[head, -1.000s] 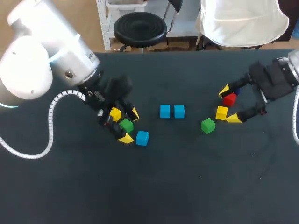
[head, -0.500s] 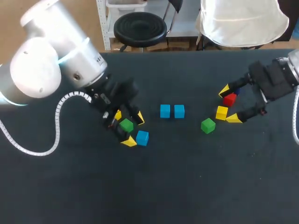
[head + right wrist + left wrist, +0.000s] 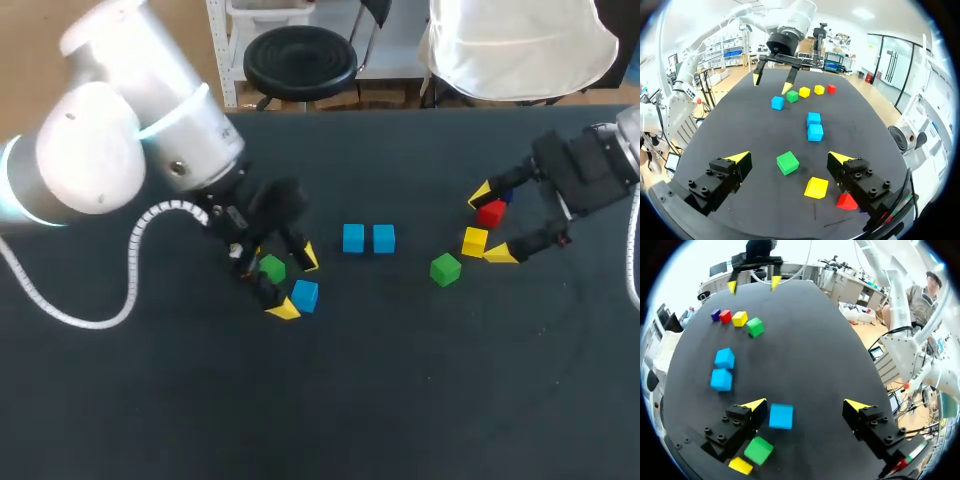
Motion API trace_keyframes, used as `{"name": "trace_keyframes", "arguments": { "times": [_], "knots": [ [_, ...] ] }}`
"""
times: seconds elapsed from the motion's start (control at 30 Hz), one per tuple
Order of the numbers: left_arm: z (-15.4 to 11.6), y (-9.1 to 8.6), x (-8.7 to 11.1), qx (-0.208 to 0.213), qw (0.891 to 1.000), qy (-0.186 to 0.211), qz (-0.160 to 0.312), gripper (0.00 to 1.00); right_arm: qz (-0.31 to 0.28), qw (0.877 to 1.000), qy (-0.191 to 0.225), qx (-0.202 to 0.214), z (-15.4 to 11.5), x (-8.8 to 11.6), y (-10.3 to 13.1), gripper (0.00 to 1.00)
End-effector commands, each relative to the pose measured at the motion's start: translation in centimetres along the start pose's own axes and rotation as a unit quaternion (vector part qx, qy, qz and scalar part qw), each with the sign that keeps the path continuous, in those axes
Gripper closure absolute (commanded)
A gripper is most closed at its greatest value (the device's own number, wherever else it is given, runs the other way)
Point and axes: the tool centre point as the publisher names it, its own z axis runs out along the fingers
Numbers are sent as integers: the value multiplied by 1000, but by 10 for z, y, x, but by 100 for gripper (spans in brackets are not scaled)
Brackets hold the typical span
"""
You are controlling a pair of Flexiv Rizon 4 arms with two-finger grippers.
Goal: Place the blue cubes, place green cubes on the blue cubes, place the yellow cubes on the green cubes, then place the red cubes on the yellow cubes, and place purple cube on the red cubes.
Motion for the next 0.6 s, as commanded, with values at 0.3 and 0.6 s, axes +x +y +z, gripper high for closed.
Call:
{"name": "trace_keyframes", "arguments": {
  "times": [0.3,0.6],
  "knots": [
    [-1,15,-11,-31,999,29,-4,0,-1,1000,-1,0,0,1,0,0],
    [-3,10,7,-44,998,26,-21,0,-1,1000,-1,0,0,1,0,0]
  ]
}}
